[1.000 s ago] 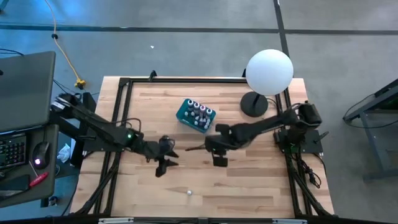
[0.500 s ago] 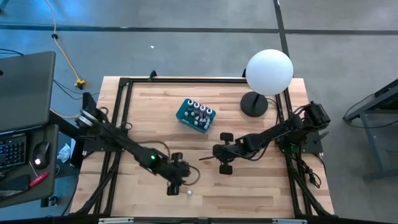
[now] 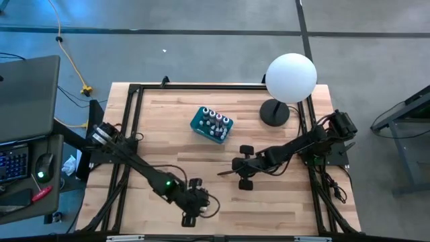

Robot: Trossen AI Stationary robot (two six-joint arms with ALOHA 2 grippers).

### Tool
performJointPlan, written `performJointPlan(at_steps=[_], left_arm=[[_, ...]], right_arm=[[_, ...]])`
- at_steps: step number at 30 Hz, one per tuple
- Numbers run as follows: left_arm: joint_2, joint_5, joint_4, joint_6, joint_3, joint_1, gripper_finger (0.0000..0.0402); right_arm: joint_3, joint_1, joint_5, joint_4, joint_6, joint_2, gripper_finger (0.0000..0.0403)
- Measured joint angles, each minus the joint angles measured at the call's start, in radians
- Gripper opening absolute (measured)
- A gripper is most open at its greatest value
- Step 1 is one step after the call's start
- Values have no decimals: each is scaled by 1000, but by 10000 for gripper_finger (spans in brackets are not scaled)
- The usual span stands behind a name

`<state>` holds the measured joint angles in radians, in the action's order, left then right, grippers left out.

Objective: Pick & Place food coloring
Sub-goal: Put the small purple food coloring bottle into the blue bin

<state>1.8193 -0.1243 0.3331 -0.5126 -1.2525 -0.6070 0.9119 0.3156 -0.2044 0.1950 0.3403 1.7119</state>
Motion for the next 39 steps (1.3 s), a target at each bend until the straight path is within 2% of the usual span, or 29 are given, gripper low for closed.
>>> performJointPlan(at_steps=[3, 10, 16, 26, 34, 39], left_arm=[[16, -39, 16, -19, 0, 1, 172], [85, -39, -15, -23, -1, 3, 172], [81, -52, -20, -16, 0, 3, 172], [74, 18, -69, -15, -21, -40, 172], [79, -78, -62, -37, -39, -97, 172], [112, -80, -35, -74, -38, -93, 172]], right_arm=[[0, 0, -2, -18, 0, 0, 2], [0, 0, -3, -79, -4, 0, 2], [0, 0, -3, -102, -6, 0, 2], [0, -1, -4, -103, -8, 0, 2], [0, -1, -54, -103, -7, 0, 3], [0, -1, -55, -103, 0, 0, 2]])
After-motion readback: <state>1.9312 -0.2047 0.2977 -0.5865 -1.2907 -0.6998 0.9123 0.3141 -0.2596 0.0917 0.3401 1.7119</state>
